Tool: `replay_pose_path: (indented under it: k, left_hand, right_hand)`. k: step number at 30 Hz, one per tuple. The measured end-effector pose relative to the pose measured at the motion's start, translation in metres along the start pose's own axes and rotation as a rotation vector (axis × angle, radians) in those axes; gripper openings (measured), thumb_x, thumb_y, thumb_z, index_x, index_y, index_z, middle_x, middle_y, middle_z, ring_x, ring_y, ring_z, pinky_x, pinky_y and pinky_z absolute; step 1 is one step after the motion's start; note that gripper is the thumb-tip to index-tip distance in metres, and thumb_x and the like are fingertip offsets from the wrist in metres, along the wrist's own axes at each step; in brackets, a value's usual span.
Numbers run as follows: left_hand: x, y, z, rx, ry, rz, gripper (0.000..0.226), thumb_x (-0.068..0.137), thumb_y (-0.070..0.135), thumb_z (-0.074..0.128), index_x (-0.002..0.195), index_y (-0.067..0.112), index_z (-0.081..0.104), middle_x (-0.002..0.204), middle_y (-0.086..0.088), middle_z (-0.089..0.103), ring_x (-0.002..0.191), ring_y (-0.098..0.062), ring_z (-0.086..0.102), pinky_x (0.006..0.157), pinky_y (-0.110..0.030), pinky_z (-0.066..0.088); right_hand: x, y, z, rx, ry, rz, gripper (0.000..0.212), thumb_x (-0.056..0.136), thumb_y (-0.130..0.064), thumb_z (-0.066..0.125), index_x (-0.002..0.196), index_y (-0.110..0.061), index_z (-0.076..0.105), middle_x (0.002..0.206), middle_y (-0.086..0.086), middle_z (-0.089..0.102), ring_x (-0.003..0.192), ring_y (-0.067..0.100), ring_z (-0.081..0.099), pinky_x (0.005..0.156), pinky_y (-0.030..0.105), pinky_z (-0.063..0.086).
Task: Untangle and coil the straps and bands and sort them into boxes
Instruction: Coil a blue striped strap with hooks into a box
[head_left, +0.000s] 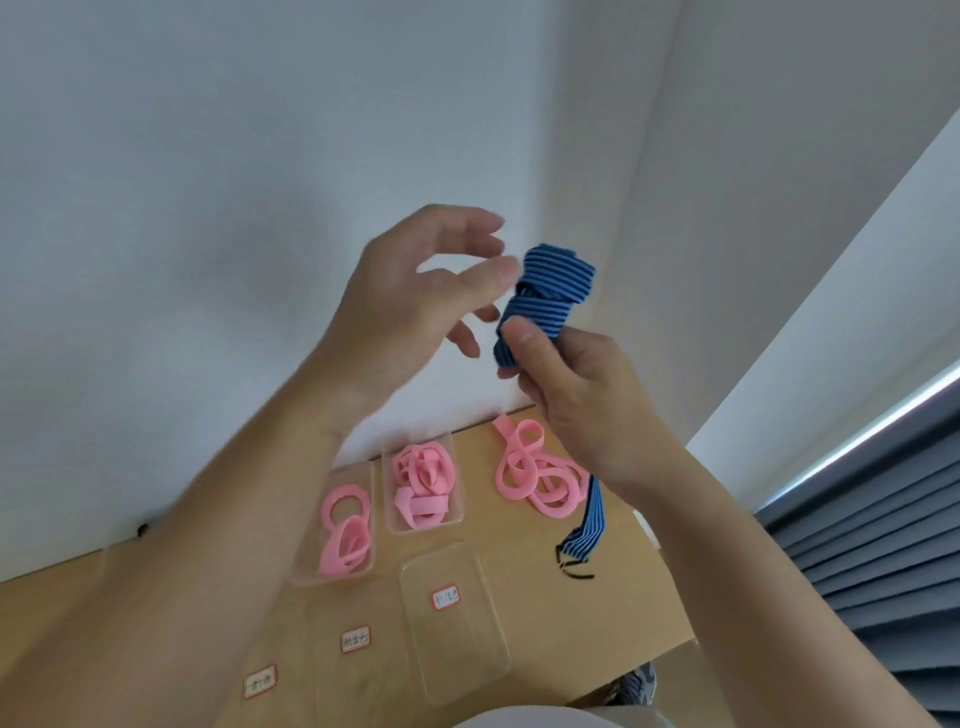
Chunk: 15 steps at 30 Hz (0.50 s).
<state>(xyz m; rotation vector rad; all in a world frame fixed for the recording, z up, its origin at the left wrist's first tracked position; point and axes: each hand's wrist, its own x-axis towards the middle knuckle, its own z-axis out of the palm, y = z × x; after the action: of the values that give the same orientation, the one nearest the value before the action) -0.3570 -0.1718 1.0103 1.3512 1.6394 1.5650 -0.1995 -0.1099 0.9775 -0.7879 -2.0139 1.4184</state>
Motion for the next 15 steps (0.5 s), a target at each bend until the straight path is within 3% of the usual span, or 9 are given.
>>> replay_pose_path:
  k: [3, 6, 10, 12, 15]
  left_hand:
    - [0.012, 0.013, -0.011, 0.243, -0.366, -0.013, 0.039, 0.088, 0.022, 0.079, 0.125, 0.023, 0.067, 0.094, 0.005, 0.072, 0.069, -0.022, 0.069, 0.056, -0.036, 0.056]
    - [0.012, 0.014, -0.009, 0.406, -0.439, 0.055, 0.026, 0.088, 0.019, 0.078, 0.113, 0.018, 0.070, 0.089, 0.007, 0.071, 0.070, -0.017, 0.071, 0.063, -0.039, 0.062]
    - [0.002, -0.008, 0.014, 0.518, -0.076, 0.370, 0.025, 0.087, 0.025, 0.077, 0.108, 0.015, 0.068, 0.096, 0.017, 0.064, 0.082, -0.001, 0.063, 0.071, -0.035, 0.059]
    - [-0.002, -0.021, 0.026, 0.527, 0.091, 0.531, 0.029, 0.088, 0.021, 0.077, 0.109, 0.005, 0.066, 0.100, 0.001, 0.064, 0.086, -0.009, 0.060, 0.069, -0.033, 0.057]
    - [0.000, -0.027, 0.035, 0.494, 0.259, 0.601, 0.031, 0.088, 0.015, 0.078, 0.108, -0.004, 0.063, 0.099, -0.012, 0.061, 0.087, -0.012, 0.059, 0.067, -0.029, 0.055]
  right_hand:
    - [-0.002, -0.005, -0.006, -0.263, -0.205, -0.097, 0.023, 0.103, -0.037, 0.051, 0.085, -0.033, 0.065, 0.052, -0.029, 0.052, 0.052, -0.002, 0.051, 0.055, 0.012, 0.037]
    - [-0.001, -0.001, -0.014, -0.436, -0.202, -0.083, 0.026, 0.099, -0.045, 0.056, 0.083, -0.028, 0.067, 0.051, -0.013, 0.046, 0.049, 0.007, 0.039, 0.050, 0.020, 0.031]
    - [0.008, -0.001, -0.021, -0.488, 0.077, -0.052, 0.029, 0.095, -0.040, 0.062, 0.077, -0.018, 0.055, 0.057, -0.006, 0.041, 0.052, 0.012, 0.035, 0.051, 0.029, 0.029]
    - [0.010, -0.008, -0.020, -0.515, 0.173, -0.067, 0.020, 0.097, -0.030, 0.060, 0.089, -0.011, 0.055, 0.060, -0.004, 0.043, 0.054, 0.015, 0.038, 0.052, 0.034, 0.031]
    - [0.003, -0.016, -0.009, -0.521, 0.280, -0.126, 0.012, 0.097, -0.014, 0.049, 0.108, -0.011, 0.049, 0.060, -0.007, 0.041, 0.051, 0.013, 0.040, 0.045, 0.025, 0.025]
